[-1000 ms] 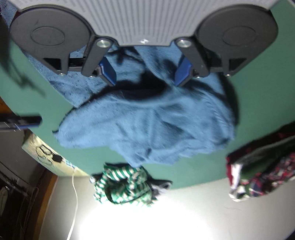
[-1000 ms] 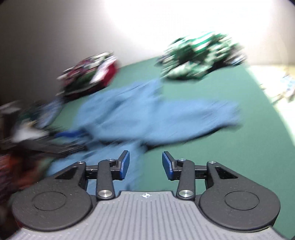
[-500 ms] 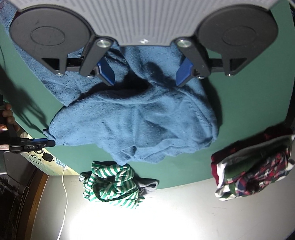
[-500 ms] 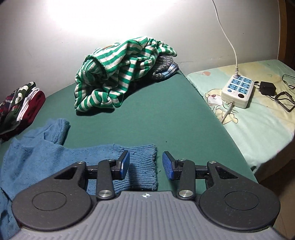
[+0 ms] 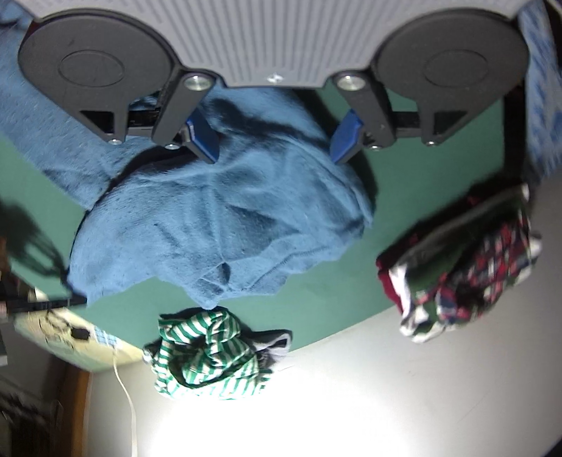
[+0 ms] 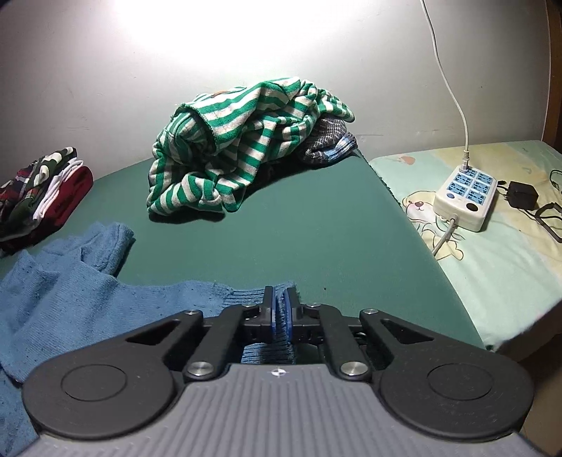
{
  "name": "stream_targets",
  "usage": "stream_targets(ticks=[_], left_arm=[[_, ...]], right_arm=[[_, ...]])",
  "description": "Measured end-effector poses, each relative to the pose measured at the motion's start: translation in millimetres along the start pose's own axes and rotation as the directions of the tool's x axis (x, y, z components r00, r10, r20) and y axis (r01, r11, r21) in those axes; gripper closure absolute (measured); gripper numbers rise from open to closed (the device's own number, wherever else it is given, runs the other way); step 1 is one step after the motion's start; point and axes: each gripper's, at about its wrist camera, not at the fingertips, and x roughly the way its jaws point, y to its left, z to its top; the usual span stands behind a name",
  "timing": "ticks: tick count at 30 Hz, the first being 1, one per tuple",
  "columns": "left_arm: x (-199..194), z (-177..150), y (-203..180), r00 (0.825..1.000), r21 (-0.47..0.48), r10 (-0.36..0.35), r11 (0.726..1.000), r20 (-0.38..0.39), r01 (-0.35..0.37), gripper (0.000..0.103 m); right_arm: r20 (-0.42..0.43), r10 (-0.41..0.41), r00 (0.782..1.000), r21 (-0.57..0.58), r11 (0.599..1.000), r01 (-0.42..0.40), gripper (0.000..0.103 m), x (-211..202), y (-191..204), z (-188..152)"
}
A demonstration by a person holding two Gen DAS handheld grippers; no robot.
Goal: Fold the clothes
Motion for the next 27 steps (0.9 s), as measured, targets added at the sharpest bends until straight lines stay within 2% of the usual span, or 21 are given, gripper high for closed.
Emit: stream_targets(ticks=[3, 6, 13, 20, 24, 25, 27], left_arm=[[10.6, 12.6, 8.8, 1.000, 0.093, 0.007, 0.996, -0.016, -0.005, 0.030], [25.8, 23.2, 17.9, 1.000, 0.145, -0.013, 0.989, -0.022, 0.016, 0.029], [64.7, 34.9, 25.9, 0.994, 0.221, -0.104, 0.969, -0.026, 0.107, 0.027], [94.1, 27.0, 19.0, 0.982, 0.260, -0.181, 0.947, -0.048, 0.187, 0.026], [98.8, 26.8, 26.2, 0.977, 0.255, -0.209, 0.943, -0.053, 0.215, 0.023], [99.8, 26.8, 27.7, 0.976, 0.255, -0.213, 0.942, -0.054, 0.220, 0.023], [101.3, 26.7, 30.5, 0.973, 0.254, -0.223, 0.940, -0.054, 0.229, 0.022]], right_arm=[[0.031, 0.020, 0.999, -0.006, 1.000, -0.020, 0.098, -11.8, 4.1, 14.5], [0.078, 0.021, 0.997, -0.037, 0.999, -0.018, 0.098, -28.4, 12.9, 29.5], [0.099, -0.058, 0.993, -0.105, 0.992, 0.068, 0.098, -42.7, 30.7, 39.5], [-0.028, -0.116, 0.993, -0.086, 0.990, 0.113, 0.098, -12.2, 43.2, 3.9], [-0.039, -0.123, 0.992, -0.085, 0.989, 0.120, 0.097, -8.5, 46.1, -8.6], [-0.035, -0.127, 0.991, -0.089, 0.988, 0.123, 0.094, -8.6, 46.6, -8.9], [-0.035, -0.144, 0.989, -0.096, 0.985, 0.140, 0.077, -6.6, 46.5, -9.0]])
